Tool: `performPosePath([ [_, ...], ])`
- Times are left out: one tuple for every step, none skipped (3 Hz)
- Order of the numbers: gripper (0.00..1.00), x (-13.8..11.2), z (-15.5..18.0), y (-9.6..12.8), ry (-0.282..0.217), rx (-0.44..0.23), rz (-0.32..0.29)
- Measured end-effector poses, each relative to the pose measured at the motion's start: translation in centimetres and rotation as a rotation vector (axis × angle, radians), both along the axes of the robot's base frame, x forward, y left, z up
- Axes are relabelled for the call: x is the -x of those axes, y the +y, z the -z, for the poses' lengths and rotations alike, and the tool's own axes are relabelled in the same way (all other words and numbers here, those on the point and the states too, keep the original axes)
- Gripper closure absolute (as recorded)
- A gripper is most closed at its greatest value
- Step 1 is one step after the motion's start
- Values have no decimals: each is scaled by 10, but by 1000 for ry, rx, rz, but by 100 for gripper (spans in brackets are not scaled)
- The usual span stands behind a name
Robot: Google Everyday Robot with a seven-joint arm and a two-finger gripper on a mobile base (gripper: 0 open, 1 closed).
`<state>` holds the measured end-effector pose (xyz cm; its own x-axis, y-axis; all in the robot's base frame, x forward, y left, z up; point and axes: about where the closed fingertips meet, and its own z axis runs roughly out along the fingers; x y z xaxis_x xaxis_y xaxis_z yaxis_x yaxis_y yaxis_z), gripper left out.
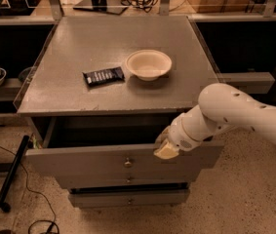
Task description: Open top drawer
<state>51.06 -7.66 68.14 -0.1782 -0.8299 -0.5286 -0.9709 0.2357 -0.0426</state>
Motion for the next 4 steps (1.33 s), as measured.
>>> performPosePath([
  [100, 0, -2, 0, 0, 0, 0],
  [100, 13, -7, -9, 2, -17, 29],
  [100, 13, -7, -9, 2, -17, 29],
  [100, 24, -11, -15, 4, -29, 51],
])
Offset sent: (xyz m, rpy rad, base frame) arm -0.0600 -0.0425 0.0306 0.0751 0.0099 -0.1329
